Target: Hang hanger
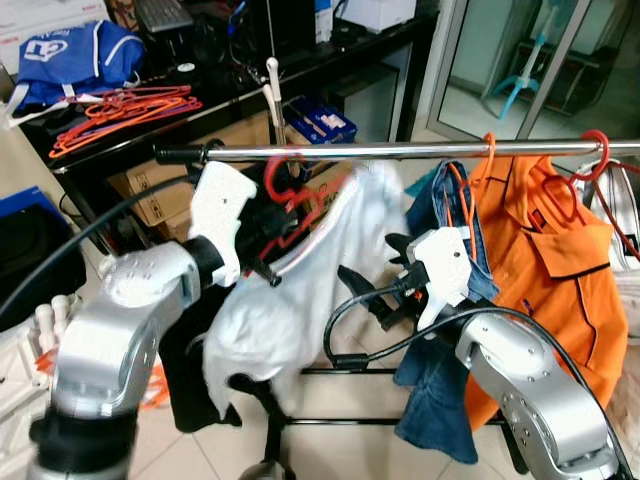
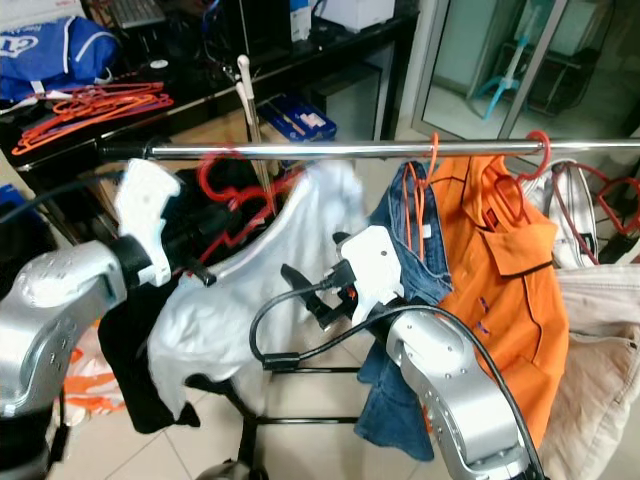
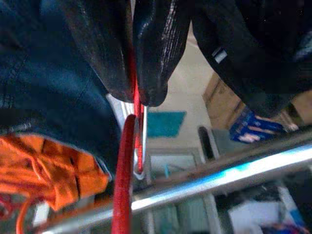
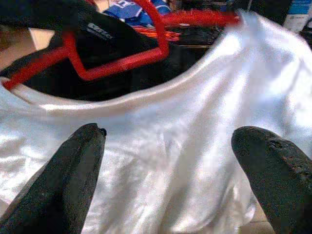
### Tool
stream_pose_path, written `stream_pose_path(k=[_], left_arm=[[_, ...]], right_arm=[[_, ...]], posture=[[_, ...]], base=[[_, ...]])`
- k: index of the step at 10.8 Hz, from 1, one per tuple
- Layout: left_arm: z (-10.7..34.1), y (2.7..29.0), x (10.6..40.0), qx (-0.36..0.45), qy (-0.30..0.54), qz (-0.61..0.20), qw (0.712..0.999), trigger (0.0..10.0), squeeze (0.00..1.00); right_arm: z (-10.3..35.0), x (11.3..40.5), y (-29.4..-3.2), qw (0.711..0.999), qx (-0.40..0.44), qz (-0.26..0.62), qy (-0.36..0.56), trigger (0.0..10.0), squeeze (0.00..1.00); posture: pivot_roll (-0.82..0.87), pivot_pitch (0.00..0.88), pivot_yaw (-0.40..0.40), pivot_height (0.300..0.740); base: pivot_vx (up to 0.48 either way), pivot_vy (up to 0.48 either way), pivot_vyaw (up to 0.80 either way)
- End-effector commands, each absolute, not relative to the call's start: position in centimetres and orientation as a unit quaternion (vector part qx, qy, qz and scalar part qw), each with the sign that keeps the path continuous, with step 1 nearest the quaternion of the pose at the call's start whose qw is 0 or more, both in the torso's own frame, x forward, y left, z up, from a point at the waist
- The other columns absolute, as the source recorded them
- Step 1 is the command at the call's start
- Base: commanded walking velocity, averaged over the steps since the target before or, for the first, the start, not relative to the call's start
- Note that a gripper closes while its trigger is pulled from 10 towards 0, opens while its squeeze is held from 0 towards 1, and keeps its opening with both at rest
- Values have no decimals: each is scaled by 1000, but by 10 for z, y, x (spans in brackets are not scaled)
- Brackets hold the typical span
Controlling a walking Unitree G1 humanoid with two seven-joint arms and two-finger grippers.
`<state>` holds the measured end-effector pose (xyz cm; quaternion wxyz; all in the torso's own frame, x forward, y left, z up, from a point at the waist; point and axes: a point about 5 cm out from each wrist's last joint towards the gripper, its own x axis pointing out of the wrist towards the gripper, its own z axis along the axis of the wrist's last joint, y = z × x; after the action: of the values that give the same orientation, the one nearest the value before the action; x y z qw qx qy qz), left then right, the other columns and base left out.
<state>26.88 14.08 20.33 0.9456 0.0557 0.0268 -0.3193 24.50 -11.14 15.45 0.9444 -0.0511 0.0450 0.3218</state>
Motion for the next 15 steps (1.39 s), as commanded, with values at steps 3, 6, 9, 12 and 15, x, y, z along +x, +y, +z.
stream_pose_path(k=[3, 6, 9, 12, 15], left_arm=[[153, 136, 246, 100, 66, -297, 947, 0, 0], [133, 140, 242, 77, 93, -207, 971, 10000, 0], [112, 142, 233, 112, 103, -176, 973, 10000, 0], [119, 140, 231, 97, 95, -174, 975, 10000, 0], [119, 142, 236, 101, 92, -184, 973, 10000, 0]], right_arm=[[133, 250, -128, 964, -43, 249, 78, 10000, 0], [100, 237, -131, 965, 0, 224, 134, 10000, 0], [73, 227, -143, 964, 1, 184, 191, 10000, 0], [70, 230, -149, 966, 3, 169, 194, 10000, 0], [76, 235, -144, 971, 7, 160, 177, 10000, 0]], posture=[[-7, 0, 22, 740], [-25, 0, 2, 740], [-58, 0, -25, 740], [-55, 0, -34, 740], [-78, 0, -19, 740]], base=[[0, 0, 0], [0, 0, 0], [0, 0, 0], [-86, 0, 0], [-308, 0, 0]])
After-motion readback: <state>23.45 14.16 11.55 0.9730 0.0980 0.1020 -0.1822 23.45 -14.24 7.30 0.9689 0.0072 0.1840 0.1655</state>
